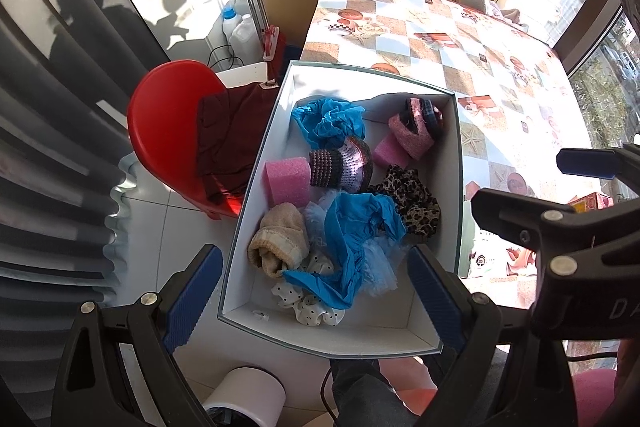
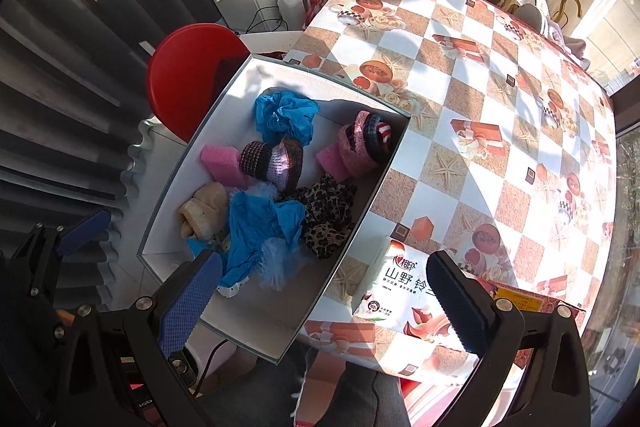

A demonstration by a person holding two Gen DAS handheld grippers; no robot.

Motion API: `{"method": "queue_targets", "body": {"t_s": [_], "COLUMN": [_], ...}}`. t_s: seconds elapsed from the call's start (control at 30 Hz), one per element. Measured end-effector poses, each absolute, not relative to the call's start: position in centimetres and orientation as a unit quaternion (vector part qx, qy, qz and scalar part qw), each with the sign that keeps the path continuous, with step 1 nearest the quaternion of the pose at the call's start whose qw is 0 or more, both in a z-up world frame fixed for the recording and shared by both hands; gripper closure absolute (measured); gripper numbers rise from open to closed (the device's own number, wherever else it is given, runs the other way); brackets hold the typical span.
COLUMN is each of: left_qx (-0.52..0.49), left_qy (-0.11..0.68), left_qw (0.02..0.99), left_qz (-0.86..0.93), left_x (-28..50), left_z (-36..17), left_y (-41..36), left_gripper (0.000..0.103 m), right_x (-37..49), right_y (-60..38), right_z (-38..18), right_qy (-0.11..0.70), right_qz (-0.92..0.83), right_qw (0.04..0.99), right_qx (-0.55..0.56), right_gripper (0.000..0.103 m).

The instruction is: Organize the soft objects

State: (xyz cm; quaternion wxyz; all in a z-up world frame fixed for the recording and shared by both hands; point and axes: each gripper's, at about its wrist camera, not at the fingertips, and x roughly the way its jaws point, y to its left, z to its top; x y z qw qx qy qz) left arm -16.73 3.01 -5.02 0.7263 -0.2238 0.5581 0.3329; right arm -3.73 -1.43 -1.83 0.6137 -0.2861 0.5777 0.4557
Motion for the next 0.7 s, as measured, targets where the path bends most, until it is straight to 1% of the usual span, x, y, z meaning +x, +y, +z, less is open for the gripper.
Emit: {"method": "queue_targets", "body": {"t_s": [0.7], "left_qx": [-0.222], "left_qy": [0.556], "left_qw": [0.731], "left_qz": [0.327], "left_x": [-17.13], "left_z": [-4.82], "left_y": [3.31], "left_gripper": [0.008], "right_x": [-3.68], "right_y": [-1.56], "right_z": [-1.67], "right_qy": [0.583], "right_qz": [0.440], "right_qw": [0.627], "right_qx": [-0.271], "right_gripper": [0.000]}}
